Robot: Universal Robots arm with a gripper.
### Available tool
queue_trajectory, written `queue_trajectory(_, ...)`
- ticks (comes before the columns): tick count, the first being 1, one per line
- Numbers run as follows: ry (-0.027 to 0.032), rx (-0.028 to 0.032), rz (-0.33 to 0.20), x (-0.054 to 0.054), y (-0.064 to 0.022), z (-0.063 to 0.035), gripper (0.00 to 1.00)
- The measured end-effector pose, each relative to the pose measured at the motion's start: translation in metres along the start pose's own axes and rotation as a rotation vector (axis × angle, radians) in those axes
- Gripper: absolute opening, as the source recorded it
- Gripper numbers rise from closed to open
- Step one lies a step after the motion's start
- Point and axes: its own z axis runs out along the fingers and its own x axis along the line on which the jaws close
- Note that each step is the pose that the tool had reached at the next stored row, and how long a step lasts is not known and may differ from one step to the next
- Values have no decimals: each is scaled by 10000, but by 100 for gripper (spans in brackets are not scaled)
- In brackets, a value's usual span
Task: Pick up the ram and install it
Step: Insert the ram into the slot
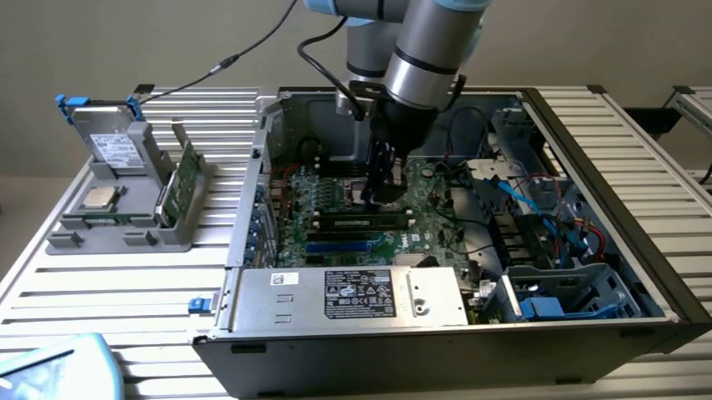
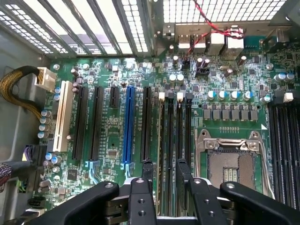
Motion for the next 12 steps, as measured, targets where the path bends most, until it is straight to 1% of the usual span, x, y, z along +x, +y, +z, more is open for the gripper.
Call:
queue_trajectory(1, 37, 166, 26, -1, 11, 3, 34)
queue_trajectory(4, 181, 652, 110, -2, 44, 10, 34)
queue_trajectory(5, 228, 788, 136, -2, 56, 13, 34)
queue_trajectory(6, 271, 904, 156, -4, 68, 15, 34)
queue_trajectory(7, 299, 978, 170, -6, 83, 12, 34)
queue_trajectory(8, 317, 1018, 179, -11, 101, 4, 34)
queue_trajectory(10, 334, 1059, 187, -27, 137, -24, 34)
queue_trajectory(12, 342, 1078, 190, -38, 180, -49, 34)
